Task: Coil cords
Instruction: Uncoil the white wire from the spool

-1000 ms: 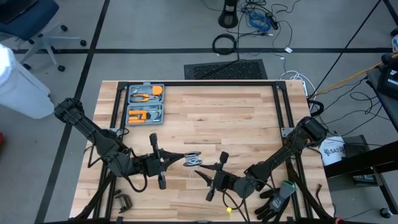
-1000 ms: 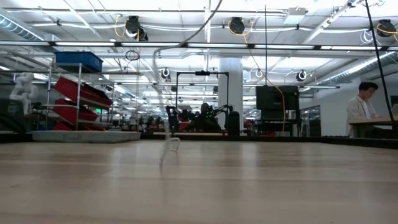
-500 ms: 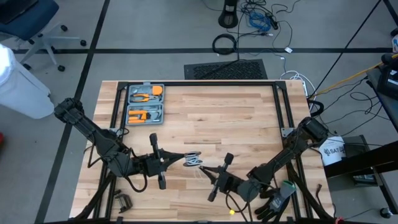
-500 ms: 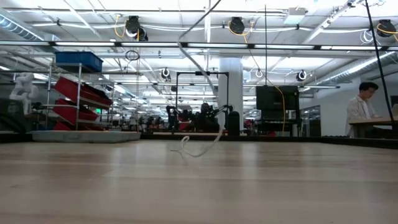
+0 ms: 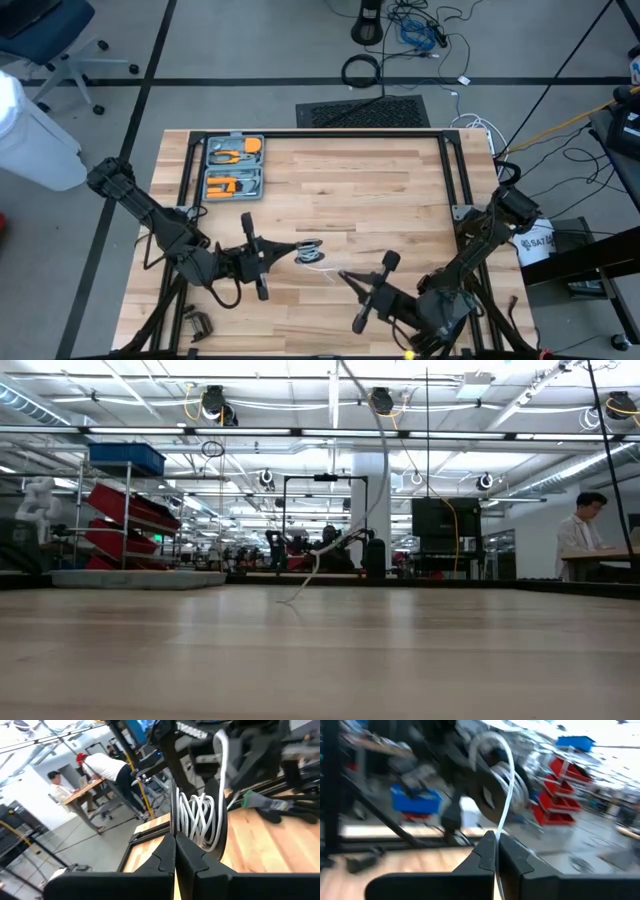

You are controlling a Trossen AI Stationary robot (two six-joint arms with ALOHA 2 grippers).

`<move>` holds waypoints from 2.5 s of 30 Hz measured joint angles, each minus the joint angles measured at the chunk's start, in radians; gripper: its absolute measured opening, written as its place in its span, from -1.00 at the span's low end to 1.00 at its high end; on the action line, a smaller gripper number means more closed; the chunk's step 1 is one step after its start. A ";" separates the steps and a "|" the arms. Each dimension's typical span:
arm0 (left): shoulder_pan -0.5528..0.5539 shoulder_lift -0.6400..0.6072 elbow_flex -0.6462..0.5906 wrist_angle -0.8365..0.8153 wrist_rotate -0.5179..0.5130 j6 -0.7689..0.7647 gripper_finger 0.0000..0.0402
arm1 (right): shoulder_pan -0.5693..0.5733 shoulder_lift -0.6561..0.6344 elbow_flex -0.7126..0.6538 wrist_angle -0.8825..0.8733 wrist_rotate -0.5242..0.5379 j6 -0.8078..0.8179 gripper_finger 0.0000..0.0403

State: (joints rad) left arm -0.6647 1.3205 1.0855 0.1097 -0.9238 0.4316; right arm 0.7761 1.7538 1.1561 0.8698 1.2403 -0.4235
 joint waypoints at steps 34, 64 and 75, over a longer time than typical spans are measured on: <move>-0.044 0.000 0.000 0.260 -0.094 0.108 -0.99 | -0.211 0.082 0.000 -0.346 -0.287 0.383 -1.00; -0.038 0.000 0.000 0.132 -0.036 -0.085 -0.99 | -0.041 -0.006 0.000 -1.093 -0.372 1.024 -0.46; -0.001 0.000 0.000 0.082 0.012 -0.149 -0.99 | -0.032 -0.007 0.000 -0.457 -0.268 0.390 -0.11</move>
State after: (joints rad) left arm -0.6659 1.3201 1.0855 0.1919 -0.9122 0.2828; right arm 0.7441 1.7470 1.1561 0.4125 0.9727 -0.0332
